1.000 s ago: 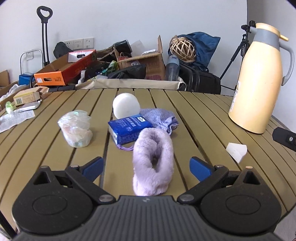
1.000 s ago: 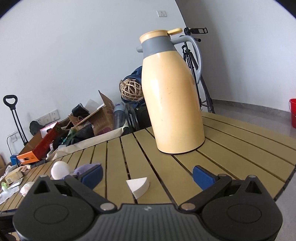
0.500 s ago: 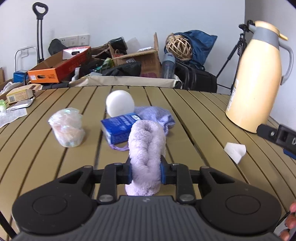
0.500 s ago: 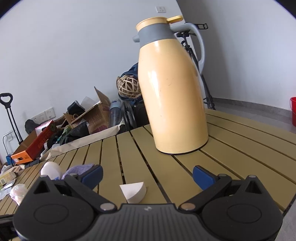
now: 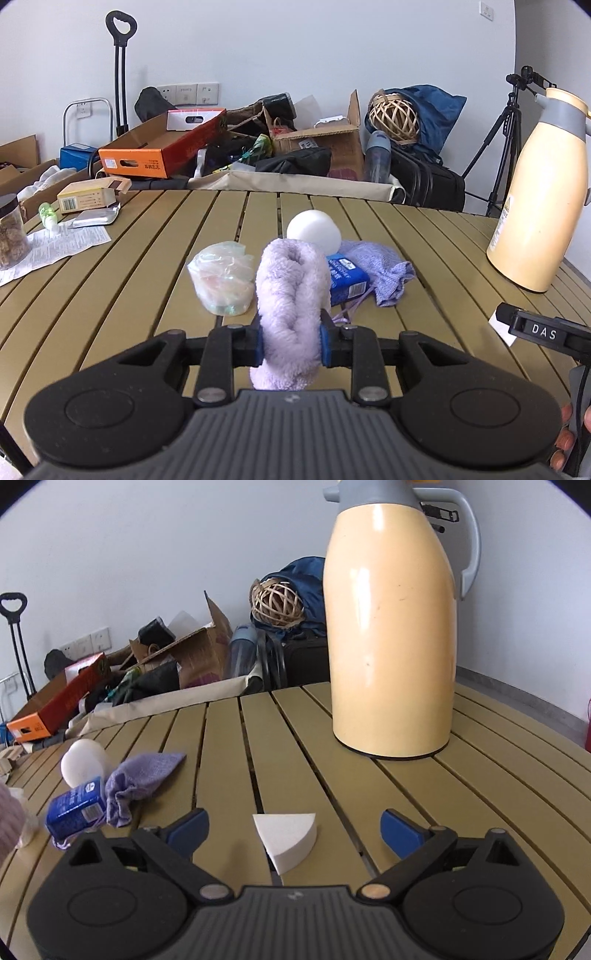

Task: Collect trash
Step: 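Grasp the lavender fuzzy slipper with the left gripper, then close the right gripper on the white foam wedge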

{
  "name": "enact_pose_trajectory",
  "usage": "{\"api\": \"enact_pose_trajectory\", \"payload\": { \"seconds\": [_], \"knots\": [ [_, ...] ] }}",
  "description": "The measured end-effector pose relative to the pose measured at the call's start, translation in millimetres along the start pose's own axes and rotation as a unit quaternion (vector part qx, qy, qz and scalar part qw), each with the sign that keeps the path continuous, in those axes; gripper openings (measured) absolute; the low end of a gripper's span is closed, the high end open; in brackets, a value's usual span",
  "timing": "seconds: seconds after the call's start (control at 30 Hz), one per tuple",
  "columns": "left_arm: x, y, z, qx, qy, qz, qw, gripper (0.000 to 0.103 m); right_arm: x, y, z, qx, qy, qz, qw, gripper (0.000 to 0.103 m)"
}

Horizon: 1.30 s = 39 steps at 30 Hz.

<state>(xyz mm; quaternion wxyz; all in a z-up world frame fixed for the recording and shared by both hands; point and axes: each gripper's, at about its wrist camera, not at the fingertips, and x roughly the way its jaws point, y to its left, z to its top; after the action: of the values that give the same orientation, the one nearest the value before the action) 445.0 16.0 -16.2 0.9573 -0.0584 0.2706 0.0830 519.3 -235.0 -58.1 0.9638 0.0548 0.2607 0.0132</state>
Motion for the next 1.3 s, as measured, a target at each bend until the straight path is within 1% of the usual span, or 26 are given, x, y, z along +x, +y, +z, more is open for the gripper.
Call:
{"api": "enact_pose_trajectory", "payload": {
  "seconds": [0.03, 0.07, 0.13, 0.27, 0.33, 0.37, 0.4, 0.43, 0.5, 0.6, 0.87, 1.03, 1.2, 1.3],
  "knots": [
    [0.0, 0.7, -0.6, 0.001, 0.002, -0.001, 1.0, 0.027, 1.4, 0.5, 0.2, -0.001, 0.005, 0.0, 1.0, 0.091],
    [-0.1, 0.9, -1.1, 0.002, 0.003, -0.001, 1.0, 0.027, 2.9, 1.1, 0.4, -0.002, 0.009, 0.001, 1.0, 0.087],
    [-1.6, 1.3, -3.0, 0.006, 0.004, -0.001, 1.0, 0.027, 5.7, 0.1, 0.8, -0.004, 0.018, 0.006, 1.0, 0.072],
    [-3.9, 1.3, -3.3, 0.01, 0.002, 0.0, 0.9999, 0.027, 7.0, -0.4, -0.5, -0.004, 0.028, 0.012, 1.0, 0.057],
    [-5.2, 0.5, -3.5, 0.011, 0.001, 0.0, 0.9999, 0.027, 7.0, 0.7, -1.8, -0.009, 0.031, 0.018, 0.999, 0.042],
    [-5.9, 0.5, -3.7, 0.012, 0.001, 0.001, 0.9999, 0.027, 7.5, 0.8, -2.6, -0.011, 0.034, 0.019, 0.999, 0.038],
    [-6.4, 0.4, -4.4, 0.013, 0.0, 0.001, 0.9999, 0.027, 7.9, 0.5, -3.2, -0.01, 0.037, 0.018, 0.999, 0.03],
    [-6.7, 0.8, -5.3, 0.012, 0.001, 0.001, 0.9999, 0.027, 7.5, -0.7, -3.9, -0.006, 0.037, 0.018, 0.999, 0.027],
    [-6.6, 1.5, -6.7, 0.01, 0.005, 0.002, 0.9999, 0.027, 5.9, -4.5, -4.3, 0.002, 0.034, 0.029, 0.999, 0.025],
    [-7.3, 3.0, -8.5, 0.008, 0.008, 0.003, 0.9999, 0.027, 3.2, -7.6, -6.1, 0.009, 0.027, 0.034, 0.999, 0.023],
    [-16.9, 5.6, -10.1, 0.009, 0.006, 0.01, 0.9999, 0.027, -9.7, -10.1, -7.8, 0.015, 0.009, 0.047, 0.999, 0.023],
    [-31.8, 6.8, -10.9, 0.011, -0.003, 0.014, 0.9998, 0.027, -27.8, -6.4, -6.8, 0.013, -0.006, 0.071, 0.997, 0.023],
    [-51.0, 13.8, -13.3, 0.01, -0.006, 0.019, 0.9998, 0.027, -52.4, 5.2, -8.9, -0.003, -0.022, 0.09, 0.996, 0.023],
    [-63.1, 18.9, -16.4, 0.011, -0.007, 0.022, 0.9997, 0.027, -68.2, 9.4, -12.6, 0.0, -0.026, 0.107, 0.994, 0.023]
  ]
}}
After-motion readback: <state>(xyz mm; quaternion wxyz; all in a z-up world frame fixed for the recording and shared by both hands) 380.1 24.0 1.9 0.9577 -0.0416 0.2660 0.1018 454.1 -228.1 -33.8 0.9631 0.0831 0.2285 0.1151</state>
